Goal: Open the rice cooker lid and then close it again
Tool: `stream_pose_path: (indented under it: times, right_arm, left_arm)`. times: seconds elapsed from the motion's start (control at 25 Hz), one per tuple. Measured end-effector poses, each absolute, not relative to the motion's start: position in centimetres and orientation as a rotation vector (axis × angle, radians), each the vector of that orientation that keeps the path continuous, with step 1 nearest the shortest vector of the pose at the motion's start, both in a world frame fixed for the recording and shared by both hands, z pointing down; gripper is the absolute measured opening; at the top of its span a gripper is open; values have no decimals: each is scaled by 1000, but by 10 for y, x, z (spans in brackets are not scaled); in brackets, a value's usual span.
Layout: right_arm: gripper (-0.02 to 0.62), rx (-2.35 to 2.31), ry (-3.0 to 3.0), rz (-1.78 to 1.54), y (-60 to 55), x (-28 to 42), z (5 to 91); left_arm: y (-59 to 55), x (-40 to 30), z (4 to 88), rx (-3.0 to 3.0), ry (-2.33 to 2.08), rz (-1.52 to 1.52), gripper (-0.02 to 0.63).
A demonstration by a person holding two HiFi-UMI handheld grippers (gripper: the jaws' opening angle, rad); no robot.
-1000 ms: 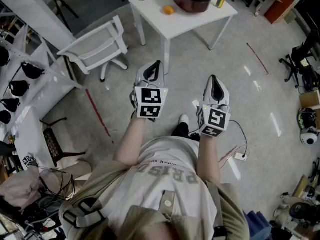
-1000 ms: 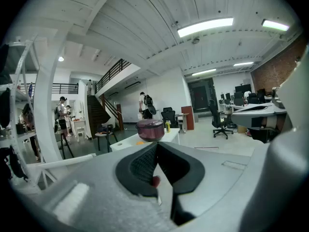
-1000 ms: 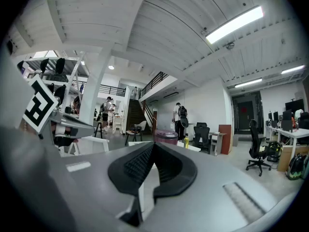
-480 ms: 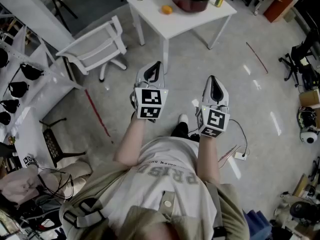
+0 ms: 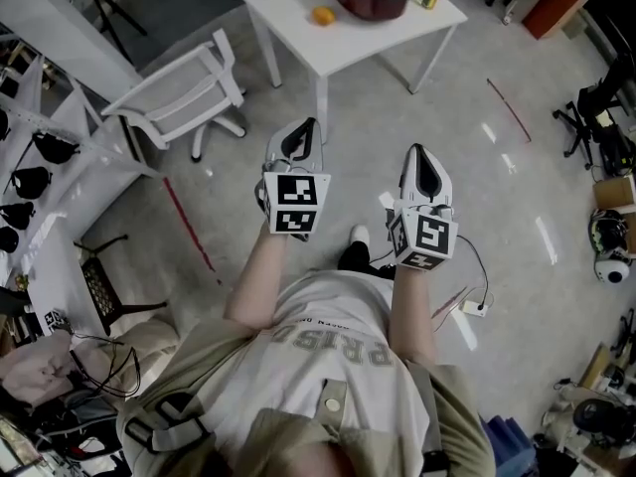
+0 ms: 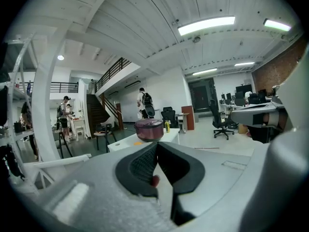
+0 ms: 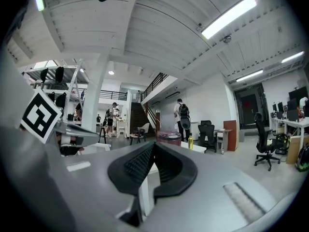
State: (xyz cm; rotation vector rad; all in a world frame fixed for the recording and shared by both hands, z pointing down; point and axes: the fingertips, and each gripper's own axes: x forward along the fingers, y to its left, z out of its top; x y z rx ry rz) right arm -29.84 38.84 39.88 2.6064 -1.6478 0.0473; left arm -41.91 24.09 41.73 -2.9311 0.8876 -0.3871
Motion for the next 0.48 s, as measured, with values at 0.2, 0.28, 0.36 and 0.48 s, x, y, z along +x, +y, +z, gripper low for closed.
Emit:
stream_pose_path:
  times: [0.2, 0.28, 0.36, 0.48]
  right_arm:
    - [161, 2596, -1711, 92, 376, -270, 399]
    - [201, 2586, -1728, 102, 372, -260, 401]
    - [204, 2580, -1743, 106, 369, -249, 403]
    - [219, 2574, -1770, 113, 367, -233, 406]
  left_arm:
    - [228, -393, 407, -2944, 896, -355, 200]
    - [225, -382, 406, -2952, 899, -345, 218]
    - [223, -372, 407, -2949, 907, -347, 219]
    - [222, -355, 409, -2939, 917, -360, 219]
